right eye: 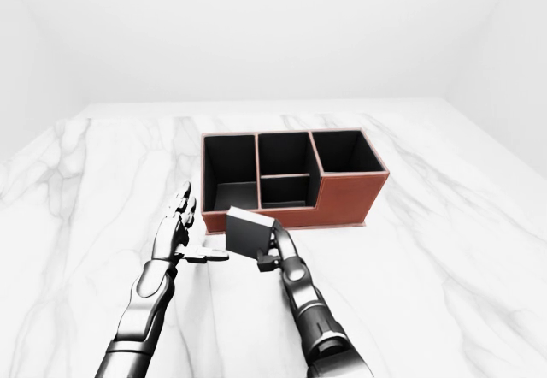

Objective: Pick up the book and place it in the right compartment of the caddy.

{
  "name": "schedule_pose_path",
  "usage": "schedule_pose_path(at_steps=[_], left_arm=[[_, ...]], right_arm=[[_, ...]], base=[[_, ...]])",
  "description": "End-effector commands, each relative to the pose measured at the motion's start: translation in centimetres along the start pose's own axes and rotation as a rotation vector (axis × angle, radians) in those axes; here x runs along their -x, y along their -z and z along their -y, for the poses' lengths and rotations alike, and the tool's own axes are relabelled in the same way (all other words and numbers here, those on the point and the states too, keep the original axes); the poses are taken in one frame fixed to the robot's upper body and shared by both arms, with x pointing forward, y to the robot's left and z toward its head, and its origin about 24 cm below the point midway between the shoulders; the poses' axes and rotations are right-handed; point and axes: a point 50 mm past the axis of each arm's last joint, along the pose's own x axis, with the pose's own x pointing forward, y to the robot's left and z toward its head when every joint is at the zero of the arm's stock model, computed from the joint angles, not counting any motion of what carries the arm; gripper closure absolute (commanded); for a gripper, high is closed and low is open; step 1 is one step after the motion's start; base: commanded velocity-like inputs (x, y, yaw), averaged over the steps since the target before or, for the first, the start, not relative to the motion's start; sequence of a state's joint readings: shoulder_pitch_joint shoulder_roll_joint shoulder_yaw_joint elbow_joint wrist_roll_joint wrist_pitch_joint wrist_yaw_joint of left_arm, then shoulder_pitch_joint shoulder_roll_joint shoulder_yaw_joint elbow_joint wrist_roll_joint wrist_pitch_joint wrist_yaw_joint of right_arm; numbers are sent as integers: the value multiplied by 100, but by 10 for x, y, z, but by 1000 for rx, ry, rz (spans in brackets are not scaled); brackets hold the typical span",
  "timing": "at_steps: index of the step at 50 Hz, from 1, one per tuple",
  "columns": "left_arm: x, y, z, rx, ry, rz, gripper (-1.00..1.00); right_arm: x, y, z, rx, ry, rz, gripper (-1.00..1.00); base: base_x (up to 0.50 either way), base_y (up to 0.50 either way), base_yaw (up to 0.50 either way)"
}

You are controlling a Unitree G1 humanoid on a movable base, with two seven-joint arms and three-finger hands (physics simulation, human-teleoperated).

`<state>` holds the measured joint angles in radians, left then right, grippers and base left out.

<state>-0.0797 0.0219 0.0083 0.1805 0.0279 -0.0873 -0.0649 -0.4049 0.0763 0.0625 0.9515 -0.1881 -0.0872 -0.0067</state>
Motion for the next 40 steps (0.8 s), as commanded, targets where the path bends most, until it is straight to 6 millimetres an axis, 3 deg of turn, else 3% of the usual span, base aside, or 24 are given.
schedule_pose_path(at_steps=[1,9,16,23,40], left_arm=[[0,7,0,14,-5,-31,-100],[-1,9,0,13,-5,-38,-100],[0,7,0,13,-5,-31,-100],[-1,8,0,13,-4,-35,-100],[-1,9,1,12,-4,-41,-100]], right_arm=[[13,-17,32,-47,81,146,100],[22,-35,41,-58,98,249,100],[38,-62,51,-65,116,401,100],[49,-78,60,-78,133,435,100],[83,-151,87,-56,198,716,100]], base=[[0,0,0],[0,0,0],[0,0,0],[0,0,0],[0,0,0]])
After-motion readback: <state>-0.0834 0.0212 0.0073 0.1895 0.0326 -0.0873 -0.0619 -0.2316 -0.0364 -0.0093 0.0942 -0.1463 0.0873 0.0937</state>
